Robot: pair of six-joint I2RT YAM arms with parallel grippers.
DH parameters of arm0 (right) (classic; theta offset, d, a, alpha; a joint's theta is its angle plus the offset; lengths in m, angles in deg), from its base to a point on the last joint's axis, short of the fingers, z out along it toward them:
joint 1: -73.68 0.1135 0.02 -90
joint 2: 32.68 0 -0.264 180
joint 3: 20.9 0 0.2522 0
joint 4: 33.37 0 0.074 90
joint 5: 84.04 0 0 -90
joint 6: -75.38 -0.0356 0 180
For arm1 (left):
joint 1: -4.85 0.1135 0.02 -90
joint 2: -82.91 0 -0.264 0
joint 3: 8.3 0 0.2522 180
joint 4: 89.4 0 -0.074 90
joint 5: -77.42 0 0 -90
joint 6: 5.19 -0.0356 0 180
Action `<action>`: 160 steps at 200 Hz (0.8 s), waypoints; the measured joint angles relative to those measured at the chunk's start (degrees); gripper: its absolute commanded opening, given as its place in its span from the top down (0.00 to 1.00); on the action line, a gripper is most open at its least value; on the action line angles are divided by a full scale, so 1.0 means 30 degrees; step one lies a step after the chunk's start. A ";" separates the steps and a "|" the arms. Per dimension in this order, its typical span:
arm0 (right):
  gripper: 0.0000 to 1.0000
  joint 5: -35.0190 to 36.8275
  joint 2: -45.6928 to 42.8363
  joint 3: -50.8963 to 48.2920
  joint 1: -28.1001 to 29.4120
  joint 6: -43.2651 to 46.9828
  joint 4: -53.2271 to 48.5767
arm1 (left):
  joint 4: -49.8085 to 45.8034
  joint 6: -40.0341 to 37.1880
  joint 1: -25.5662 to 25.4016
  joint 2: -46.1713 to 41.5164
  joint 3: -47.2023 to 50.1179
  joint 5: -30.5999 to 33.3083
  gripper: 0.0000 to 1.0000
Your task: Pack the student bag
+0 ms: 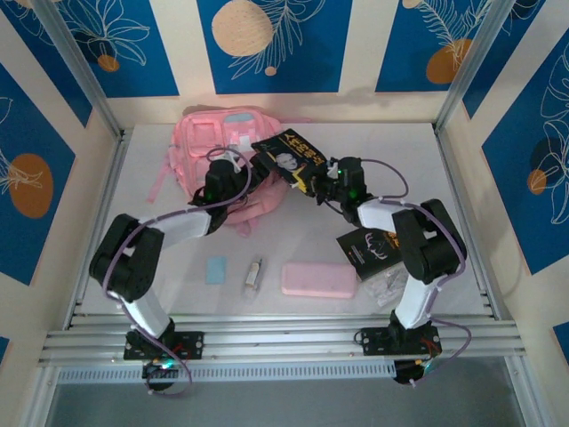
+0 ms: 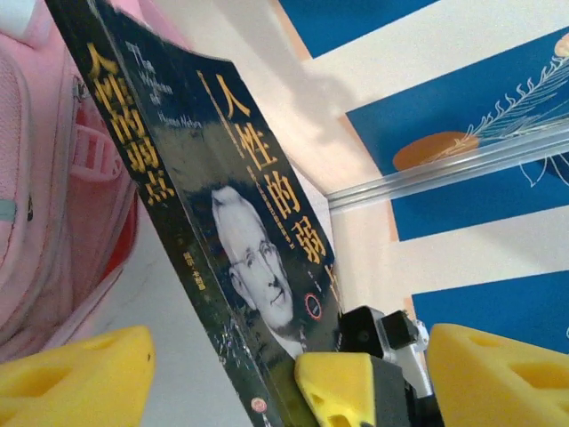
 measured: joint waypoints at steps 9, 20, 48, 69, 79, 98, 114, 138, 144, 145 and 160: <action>1.00 -0.0255 -0.0597 -0.0036 -0.0488 0.0736 -0.1049 | -0.1348 -0.1129 0.0073 -0.0430 -0.0488 -0.0197 0.13; 1.00 -0.0539 -0.1428 -0.0036 -0.1064 0.1763 -0.2310 | -0.3242 -0.2856 0.0240 -0.0750 -0.1333 -0.0525 0.13; 1.00 -0.1071 -0.3679 -0.0022 -0.2317 0.4626 -0.5508 | -0.8349 -0.7074 0.0816 -0.0678 -0.4065 -0.1013 0.13; 1.00 -0.1253 -0.5034 -0.0015 -0.2922 0.6492 -0.7723 | -1.1919 -1.0120 0.1188 0.0138 -0.6353 -0.0882 0.14; 1.00 -0.1311 -0.5515 -0.0022 -0.3147 0.7176 -0.8641 | -1.3413 -1.1489 0.1275 0.0758 -0.7308 -0.0678 0.14; 1.00 -0.1341 -0.6171 -0.0022 -0.3541 0.8102 -0.9952 | -1.5890 -1.3748 0.1333 0.2018 -0.8750 -0.0160 0.15; 1.00 -0.1421 -0.6550 -0.0029 -0.3789 0.8641 -1.0666 | -1.7726 -1.5416 0.1355 0.3118 -0.9726 0.0313 0.15; 1.00 -0.1450 -0.6849 -0.0102 -0.3993 0.9173 -1.1387 | -1.9817 -1.6895 0.1421 0.4772 -1.1497 0.0605 0.20; 1.00 -0.1450 -0.6907 -0.0197 -0.4036 0.9275 -1.1482 | -2.0174 -1.7012 0.1428 0.5187 -1.2043 0.0605 0.21; 1.00 -0.1450 -0.6914 -0.0204 -0.4044 0.9275 -1.1497 | -2.0210 -1.6997 0.1435 0.5238 -1.2101 0.0605 0.21; 1.00 -0.1450 -0.7045 -0.0503 -0.4109 0.9347 -1.1650 | -2.0735 -1.7048 0.1421 0.6084 -1.3318 0.0619 0.24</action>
